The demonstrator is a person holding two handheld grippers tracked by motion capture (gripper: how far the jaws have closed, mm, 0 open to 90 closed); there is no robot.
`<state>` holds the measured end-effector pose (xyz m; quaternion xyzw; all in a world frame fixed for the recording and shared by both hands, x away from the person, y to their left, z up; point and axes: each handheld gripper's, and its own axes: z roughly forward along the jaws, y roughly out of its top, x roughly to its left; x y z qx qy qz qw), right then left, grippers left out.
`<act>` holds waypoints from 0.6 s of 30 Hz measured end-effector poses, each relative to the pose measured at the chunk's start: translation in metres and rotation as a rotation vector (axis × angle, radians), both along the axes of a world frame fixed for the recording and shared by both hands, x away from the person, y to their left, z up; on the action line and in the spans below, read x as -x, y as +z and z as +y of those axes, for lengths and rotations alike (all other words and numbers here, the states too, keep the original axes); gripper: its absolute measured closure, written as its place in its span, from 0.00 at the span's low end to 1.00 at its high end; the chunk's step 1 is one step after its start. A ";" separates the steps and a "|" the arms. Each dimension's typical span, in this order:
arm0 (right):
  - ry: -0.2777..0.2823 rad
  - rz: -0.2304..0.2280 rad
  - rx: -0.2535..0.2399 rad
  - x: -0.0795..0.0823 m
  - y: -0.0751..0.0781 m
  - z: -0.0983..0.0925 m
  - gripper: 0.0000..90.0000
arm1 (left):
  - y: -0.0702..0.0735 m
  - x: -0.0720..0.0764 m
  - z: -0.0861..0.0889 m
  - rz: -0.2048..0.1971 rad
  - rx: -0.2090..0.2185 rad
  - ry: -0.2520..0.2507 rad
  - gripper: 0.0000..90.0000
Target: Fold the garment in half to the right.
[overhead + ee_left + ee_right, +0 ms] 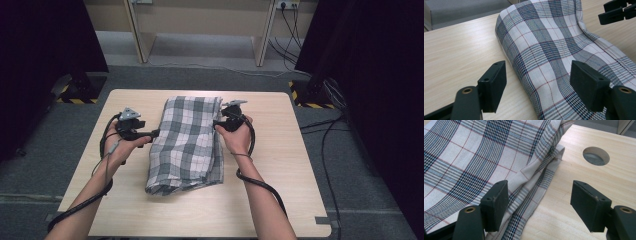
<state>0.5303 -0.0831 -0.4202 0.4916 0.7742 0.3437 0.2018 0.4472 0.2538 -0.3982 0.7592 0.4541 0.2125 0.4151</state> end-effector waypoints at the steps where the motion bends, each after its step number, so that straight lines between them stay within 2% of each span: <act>1: 0.001 0.000 0.003 0.001 0.000 -0.001 0.34 | 0.000 0.001 0.001 0.001 0.000 0.001 0.33; 18: 0.012 -0.005 0.005 0.015 -0.002 -0.012 0.32 | -0.005 0.009 0.016 -0.004 0.014 0.017 0.33</act>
